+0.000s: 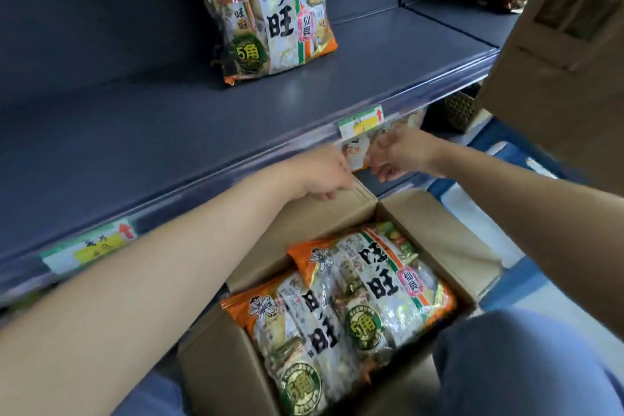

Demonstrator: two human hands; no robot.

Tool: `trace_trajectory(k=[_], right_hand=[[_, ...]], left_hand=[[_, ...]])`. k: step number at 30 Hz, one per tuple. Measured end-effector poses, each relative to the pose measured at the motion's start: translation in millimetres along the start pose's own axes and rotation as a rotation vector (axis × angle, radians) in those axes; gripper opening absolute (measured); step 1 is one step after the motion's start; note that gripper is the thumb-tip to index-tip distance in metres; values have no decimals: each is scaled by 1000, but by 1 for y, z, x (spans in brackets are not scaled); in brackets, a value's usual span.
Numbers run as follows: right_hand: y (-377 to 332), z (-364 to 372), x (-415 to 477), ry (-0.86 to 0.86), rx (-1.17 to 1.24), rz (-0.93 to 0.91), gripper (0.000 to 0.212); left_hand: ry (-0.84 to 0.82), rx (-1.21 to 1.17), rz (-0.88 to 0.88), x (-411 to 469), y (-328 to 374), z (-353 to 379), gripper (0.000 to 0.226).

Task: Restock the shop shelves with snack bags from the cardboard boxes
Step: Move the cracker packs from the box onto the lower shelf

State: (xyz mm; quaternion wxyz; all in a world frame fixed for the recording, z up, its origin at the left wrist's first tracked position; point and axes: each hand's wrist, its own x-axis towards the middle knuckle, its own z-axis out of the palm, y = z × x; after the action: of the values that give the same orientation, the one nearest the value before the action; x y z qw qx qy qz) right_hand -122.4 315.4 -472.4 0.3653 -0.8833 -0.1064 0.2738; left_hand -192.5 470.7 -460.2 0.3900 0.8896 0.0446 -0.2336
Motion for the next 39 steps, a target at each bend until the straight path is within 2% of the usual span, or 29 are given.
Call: trace_trajectory(k=[2, 7, 9, 11, 14, 17, 20, 23, 27, 30, 32, 34, 39], right_hand=[[19, 15, -2, -23, -92, 84, 13], [59, 49, -2, -149, -265, 283, 31], [74, 55, -1, -140, -348, 322, 34], [88, 60, -3, -102, -444, 331, 36], [104, 71, -3, -129, -349, 388, 45], [111, 78, -4, -144, -319, 413, 50], [118, 79, -1, -124, -274, 417, 52], [121, 78, -1, -126, -233, 431, 53], [126, 70, -3, -122, 18, 500, 65], [132, 62, -7, -118, 229, 556, 72], [130, 55, -11, -97, 371, 573, 68], [119, 44, -20, -81, 483, 552, 70], [89, 12, -39, -61, 616, 439, 83]], left_hand=[[-68, 19, -129, 7, -20, 22, 9], [-102, 95, -414, 20, -68, 58, 44], [-96, 154, -484, 19, -80, 65, 48], [-133, 106, -576, 17, -90, 70, 52], [-130, -63, -620, 18, -99, 80, 46], [18, -195, -588, 21, -98, 88, 27], [145, -232, -568, 24, -98, 92, 24], [250, -235, -518, 25, -90, 96, 16], [364, -187, -354, 25, -66, 98, 27], [362, -140, -171, 21, -44, 92, 20], [346, -88, -48, 18, -27, 84, 29], [320, -53, 74, 17, -10, 74, 33], [269, -118, 393, 0, 34, 34, 25]])
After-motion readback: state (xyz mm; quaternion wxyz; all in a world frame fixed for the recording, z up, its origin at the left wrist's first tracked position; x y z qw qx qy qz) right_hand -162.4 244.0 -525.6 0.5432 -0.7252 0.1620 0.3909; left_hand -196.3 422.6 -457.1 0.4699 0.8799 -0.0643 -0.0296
